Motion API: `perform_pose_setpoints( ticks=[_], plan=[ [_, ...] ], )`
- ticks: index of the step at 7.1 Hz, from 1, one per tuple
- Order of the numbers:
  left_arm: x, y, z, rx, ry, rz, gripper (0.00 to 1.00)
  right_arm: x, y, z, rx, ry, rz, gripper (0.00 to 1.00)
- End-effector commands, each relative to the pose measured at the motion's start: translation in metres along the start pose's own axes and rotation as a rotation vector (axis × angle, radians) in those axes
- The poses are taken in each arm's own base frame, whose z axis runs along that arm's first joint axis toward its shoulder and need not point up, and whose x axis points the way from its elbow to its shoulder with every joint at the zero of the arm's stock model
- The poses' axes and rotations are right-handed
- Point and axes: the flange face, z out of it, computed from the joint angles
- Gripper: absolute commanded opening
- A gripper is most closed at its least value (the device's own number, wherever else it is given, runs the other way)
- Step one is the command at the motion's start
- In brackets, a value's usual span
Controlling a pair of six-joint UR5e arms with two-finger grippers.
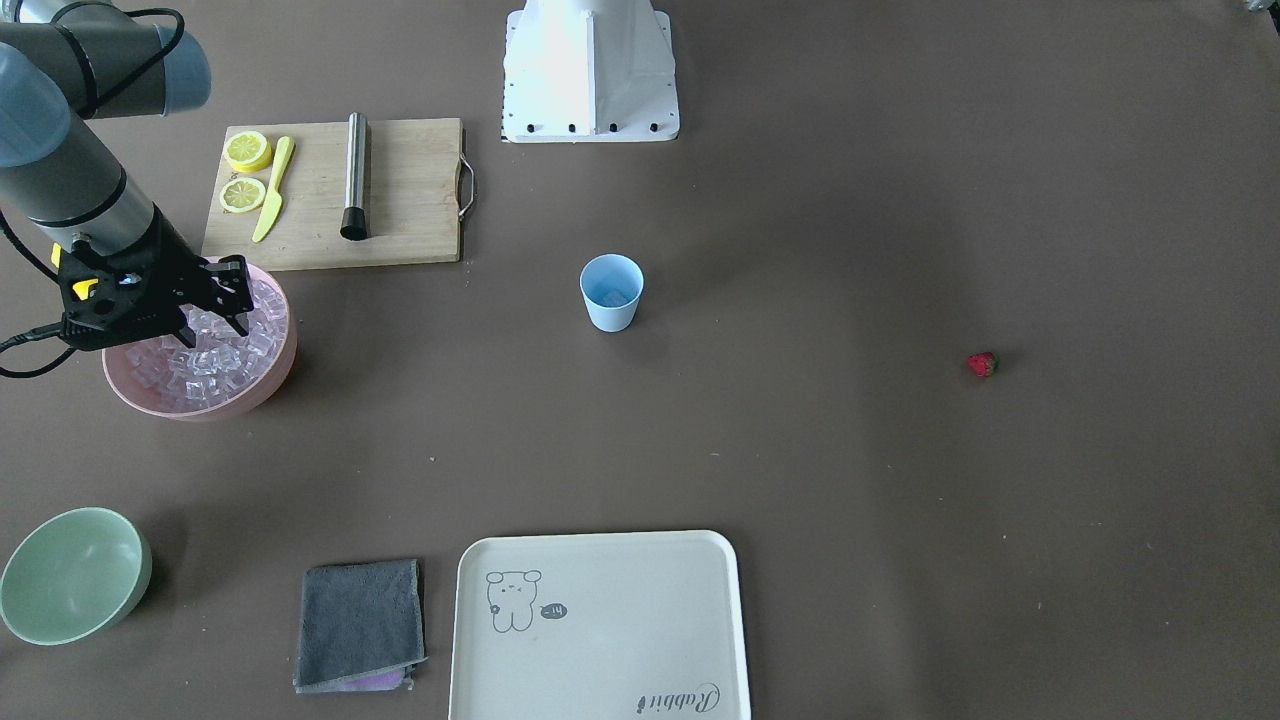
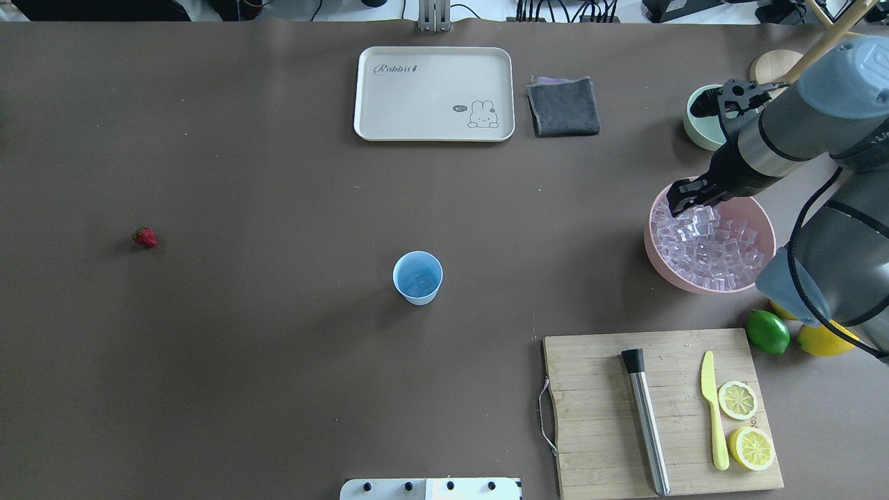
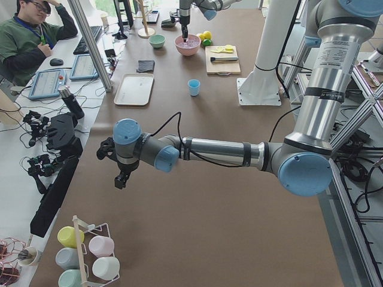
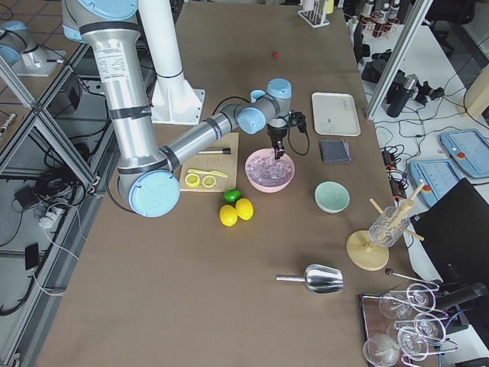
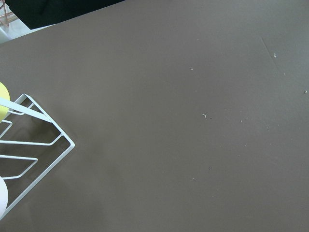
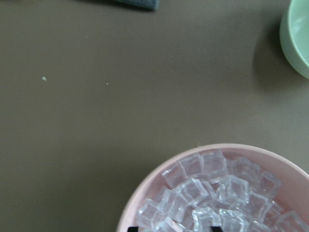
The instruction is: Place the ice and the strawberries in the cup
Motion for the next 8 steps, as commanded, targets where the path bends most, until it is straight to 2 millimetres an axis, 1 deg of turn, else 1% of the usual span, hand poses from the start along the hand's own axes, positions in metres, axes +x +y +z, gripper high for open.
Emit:
perform_pose_setpoints(
  ticks=[1,2,3,4,5,6,7,8],
  plan=[
    [0.001,-0.002,-0.001,0.002,0.000,-0.009,0.98,-0.092,-0.028,-0.021,0.044,-0.094,0.073,0.00],
    [0.001,-0.002,-0.001,0.001,0.000,-0.013,0.98,-0.151,-0.035,-0.028,0.053,-0.146,0.108,0.00],
    [0.000,-0.001,0.000,0.000,0.000,-0.013,0.98,-0.204,-0.026,-0.025,0.077,-0.160,0.129,0.00],
    [-0.001,0.002,0.001,-0.002,0.000,-0.015,0.98,-0.250,-0.017,-0.023,0.111,-0.169,0.150,0.00],
    [-0.003,0.004,0.003,-0.006,0.000,-0.019,0.98,-0.291,-0.008,-0.019,0.116,-0.188,0.162,0.00],
    [-0.004,0.005,0.004,-0.007,0.000,-0.019,0.98,-0.332,0.005,-0.001,0.132,-0.176,0.170,0.00],
    [-0.005,0.006,0.005,-0.010,0.000,-0.021,0.98,-0.353,0.019,0.018,0.128,-0.156,0.157,0.00],
    [-0.006,0.006,0.006,-0.012,-0.001,-0.021,0.98,-0.362,0.026,0.035,0.130,-0.130,0.152,0.00]
  ],
)
